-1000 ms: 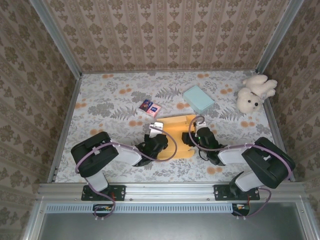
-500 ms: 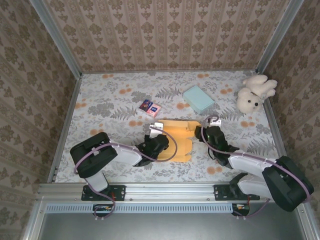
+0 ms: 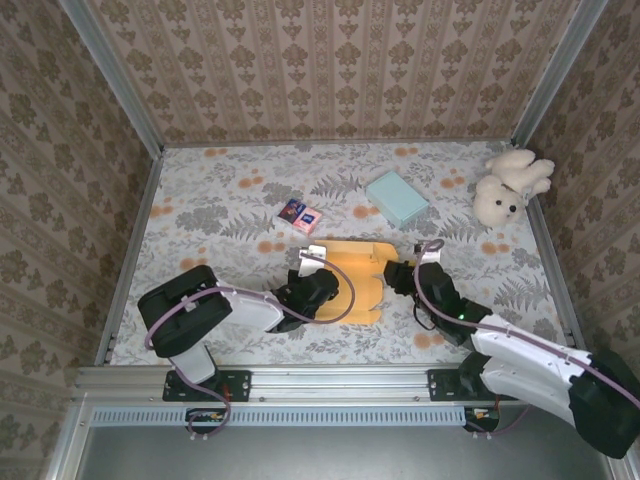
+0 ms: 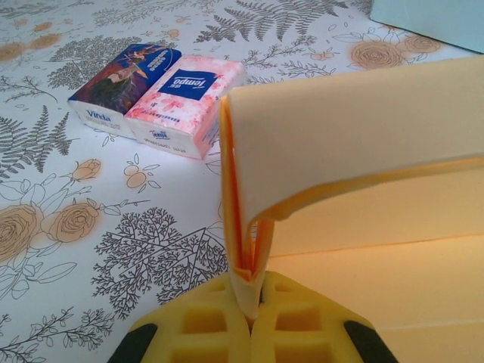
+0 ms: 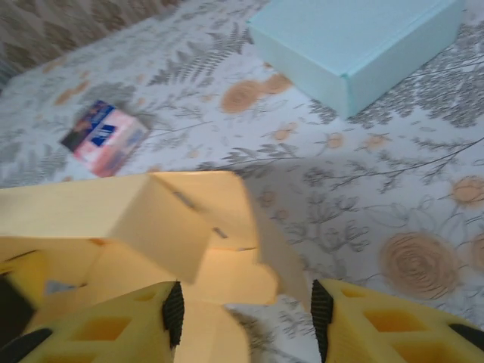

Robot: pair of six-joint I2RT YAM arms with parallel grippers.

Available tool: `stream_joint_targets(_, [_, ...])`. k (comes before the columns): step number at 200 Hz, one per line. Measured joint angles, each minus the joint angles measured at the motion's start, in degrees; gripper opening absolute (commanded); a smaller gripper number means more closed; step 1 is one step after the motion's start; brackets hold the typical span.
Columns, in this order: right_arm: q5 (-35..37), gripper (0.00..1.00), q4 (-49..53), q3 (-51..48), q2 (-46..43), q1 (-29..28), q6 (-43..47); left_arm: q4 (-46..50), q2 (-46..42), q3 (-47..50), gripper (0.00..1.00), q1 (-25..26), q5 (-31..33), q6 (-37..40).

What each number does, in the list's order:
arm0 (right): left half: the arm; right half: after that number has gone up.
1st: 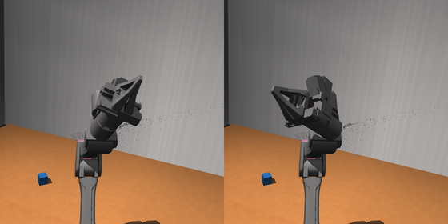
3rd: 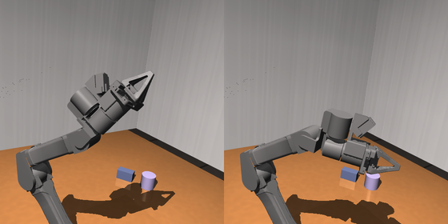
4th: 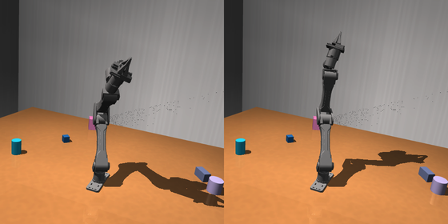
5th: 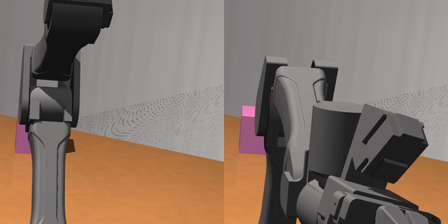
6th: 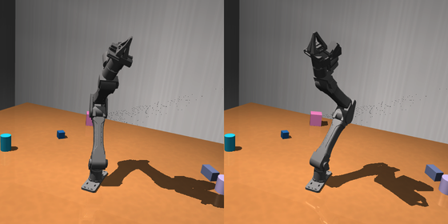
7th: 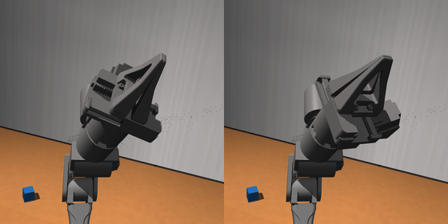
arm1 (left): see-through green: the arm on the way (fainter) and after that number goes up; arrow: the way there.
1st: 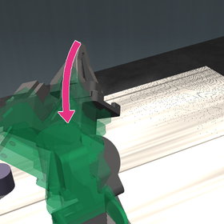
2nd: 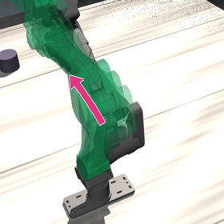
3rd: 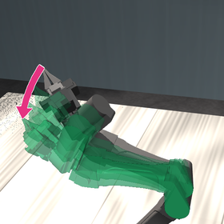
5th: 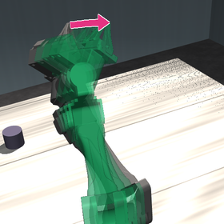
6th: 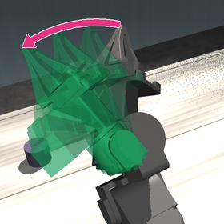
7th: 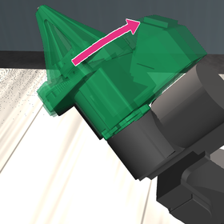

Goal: Fold the paper box

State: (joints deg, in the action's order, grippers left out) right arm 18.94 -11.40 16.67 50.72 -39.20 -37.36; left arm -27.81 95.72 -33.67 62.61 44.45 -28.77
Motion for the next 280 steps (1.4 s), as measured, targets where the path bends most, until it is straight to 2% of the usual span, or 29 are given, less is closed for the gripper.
stream_joint_targets(34, [0.0, 0.39, 1.4, 0.0, 0.5, -3.4, -1.5, 0.9, 0.0, -0.4, 0.00, 0.0, 0.3, -0.2])
stream_joint_targets(72, [0.6, 0.31, 1.3, 2.4, 9.1, -3.6, 0.0, 1.4, 0.0, -0.5, 0.00, 0.0, 0.5, -0.7])
stream_joint_targets(101, [0.9, 0.31, -0.5, 5.9, 16.2, -2.1, 2.3, 1.6, 0.0, -0.5, 0.00, 0.1, 0.7, -0.9])
stream_joint_targets(175, [-0.7, 0.36, -8.6, 9.8, 29.7, 7.0, 4.2, 2.1, 0.0, -0.7, 0.00, 0.4, 1.3, -1.2])
stream_joint_targets(202, [-3.3, 0.39, -12.7, 9.8, 34.1, 8.4, 4.7, 2.5, 0.0, -0.9, 0.00, 0.4, 1.3, -1.2])
stream_joint_targets(280, [-14.1, 0.36, -25.4, 9.7, 42.3, 9.0, 4.3, 2.8, 0.0, -0.9, 0.00, 0.4, 1.9, -1.3])
